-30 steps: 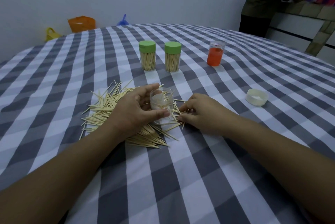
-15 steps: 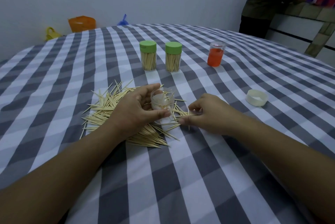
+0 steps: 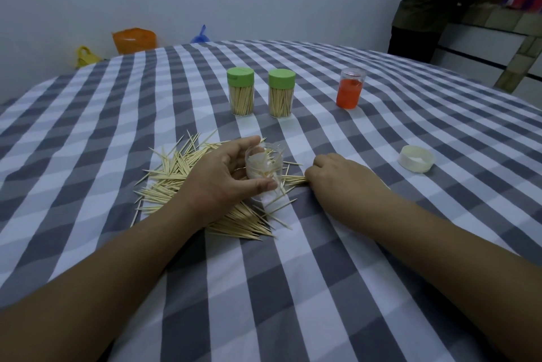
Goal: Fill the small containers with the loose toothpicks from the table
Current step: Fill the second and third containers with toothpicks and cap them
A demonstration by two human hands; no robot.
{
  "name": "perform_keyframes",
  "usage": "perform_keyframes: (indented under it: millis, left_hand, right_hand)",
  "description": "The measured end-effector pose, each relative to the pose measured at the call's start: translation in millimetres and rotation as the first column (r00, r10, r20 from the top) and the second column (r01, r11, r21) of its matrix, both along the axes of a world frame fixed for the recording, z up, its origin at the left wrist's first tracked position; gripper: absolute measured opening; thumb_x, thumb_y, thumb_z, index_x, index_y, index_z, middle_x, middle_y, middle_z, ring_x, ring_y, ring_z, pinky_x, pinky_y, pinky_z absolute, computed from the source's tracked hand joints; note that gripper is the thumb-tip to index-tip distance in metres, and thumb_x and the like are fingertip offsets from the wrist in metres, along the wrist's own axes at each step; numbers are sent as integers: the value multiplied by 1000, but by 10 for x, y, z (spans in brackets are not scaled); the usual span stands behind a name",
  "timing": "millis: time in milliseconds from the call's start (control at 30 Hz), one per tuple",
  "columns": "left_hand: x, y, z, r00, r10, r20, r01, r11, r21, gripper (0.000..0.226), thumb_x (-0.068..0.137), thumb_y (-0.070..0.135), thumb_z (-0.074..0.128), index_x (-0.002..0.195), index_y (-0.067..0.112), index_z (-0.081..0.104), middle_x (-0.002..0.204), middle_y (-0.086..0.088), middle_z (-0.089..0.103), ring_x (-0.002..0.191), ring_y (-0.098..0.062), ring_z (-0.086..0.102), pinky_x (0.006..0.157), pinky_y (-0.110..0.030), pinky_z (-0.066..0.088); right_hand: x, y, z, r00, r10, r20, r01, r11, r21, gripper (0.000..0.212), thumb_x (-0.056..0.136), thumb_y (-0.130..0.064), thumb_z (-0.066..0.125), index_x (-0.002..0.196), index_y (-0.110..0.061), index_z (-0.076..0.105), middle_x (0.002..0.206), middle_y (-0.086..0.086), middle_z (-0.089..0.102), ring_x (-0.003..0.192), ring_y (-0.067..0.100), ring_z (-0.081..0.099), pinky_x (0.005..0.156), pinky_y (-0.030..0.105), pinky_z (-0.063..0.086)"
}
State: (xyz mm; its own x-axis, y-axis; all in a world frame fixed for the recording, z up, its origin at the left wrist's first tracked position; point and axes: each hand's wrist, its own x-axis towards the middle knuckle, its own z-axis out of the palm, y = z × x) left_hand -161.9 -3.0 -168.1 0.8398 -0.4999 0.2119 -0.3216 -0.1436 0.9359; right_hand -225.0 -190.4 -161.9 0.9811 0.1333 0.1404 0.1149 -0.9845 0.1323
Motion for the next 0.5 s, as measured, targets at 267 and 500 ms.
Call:
perform_keyframes:
  millis: [267, 500]
  left_hand:
    - [6, -3, 0, 1000, -3, 4, 3, 1000, 5, 89, 52, 21, 79, 135, 13, 47, 114, 10, 62, 98, 7, 63, 79, -9, 49]
    - [-3, 2, 0, 1000, 5, 0, -5, 1000, 5, 89, 52, 20, 80, 134, 13, 48, 112, 13, 62, 99, 8, 62, 82, -10, 49]
  right_hand:
    - [38, -25, -23, 1000, -6, -21, 5, 999, -33, 23, 100, -15, 36, 111, -9, 56, 103, 5, 51, 91, 19, 46, 69, 27, 34]
    - [97, -137, 208, 972, -152, -177, 192, 952, 236, 17, 98, -15, 46, 89, -14, 60, 83, 2, 53, 77, 18, 51, 55, 20, 33]
